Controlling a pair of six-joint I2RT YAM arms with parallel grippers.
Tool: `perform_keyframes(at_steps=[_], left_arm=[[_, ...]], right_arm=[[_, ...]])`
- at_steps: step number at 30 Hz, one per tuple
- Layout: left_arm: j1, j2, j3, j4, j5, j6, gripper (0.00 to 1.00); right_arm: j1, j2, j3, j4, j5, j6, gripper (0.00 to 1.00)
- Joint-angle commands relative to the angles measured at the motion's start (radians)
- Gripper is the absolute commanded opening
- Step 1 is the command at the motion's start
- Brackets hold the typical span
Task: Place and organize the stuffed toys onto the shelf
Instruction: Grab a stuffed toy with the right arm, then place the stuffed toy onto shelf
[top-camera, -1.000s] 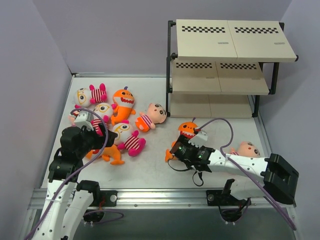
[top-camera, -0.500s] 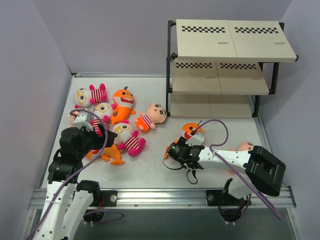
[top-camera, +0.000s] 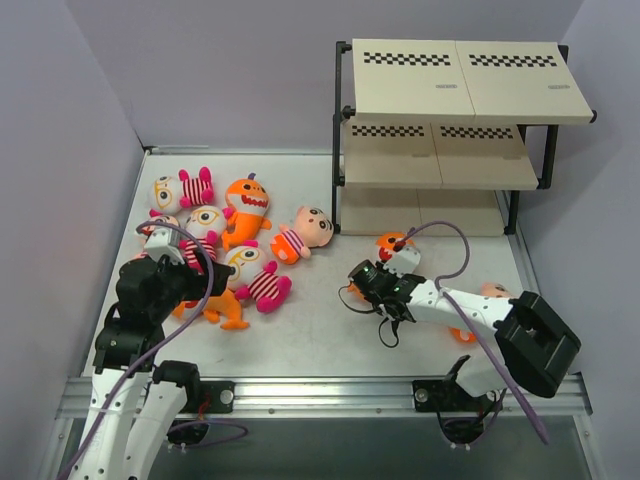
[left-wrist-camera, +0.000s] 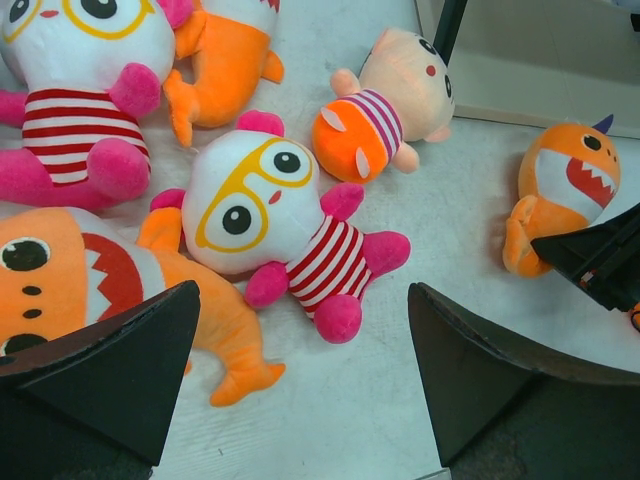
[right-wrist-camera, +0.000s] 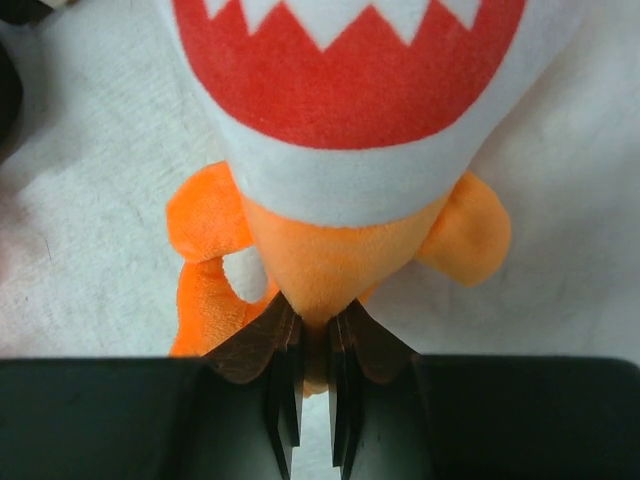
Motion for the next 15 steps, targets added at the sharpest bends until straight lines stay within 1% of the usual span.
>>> perform_keyframes(at_steps=[1,4,5,6,9,10,13,15], left_arm=[[-0.001,-0.013,0.007,0.043,-0.007,0.016,0.94],[-0.004,-0.019,0.007,0.043,-0.009,0.016,0.94],[-0.005,-0.019,0.005,0.041,-0.007,0.016,0.94],[-0.007,-0.023,0.007,0.043,-0.009,0.016,0.94],[-0.011,-0.031,0.007,0.041,-0.009,0.018,0.94],[-0.016,-0.033,0.005,0.041,-0.007,0.018,0.94],[-0.022,-0.042,0.007,0.041,-0.009,0.019,0.94],[-0.025,-0.05,0.007,0.041,-0.01,0.019,0.94]], right_arm=[[-0.053,-0.085,0.057,-0.037,0.086,-0.197,0.0],[-0.115,-0.141,0.065,0.0,0.094,-0.384,0.0],[-0.135,-0.153,0.062,0.023,0.08,-0.498,0.0],[-0.189,-0.164,0.062,0.044,0.052,-0.536,0.0],[-0.29,-0.194,0.063,0.08,-0.021,-0.674,0.0],[-0.353,-0.199,0.068,0.081,-0.052,-0.696,0.0],[-0.454,-0.188,0.092,0.092,-0.107,-0.785,0.0],[-0.484,-0.175,0.106,0.113,-0.121,-0.835,0.0]])
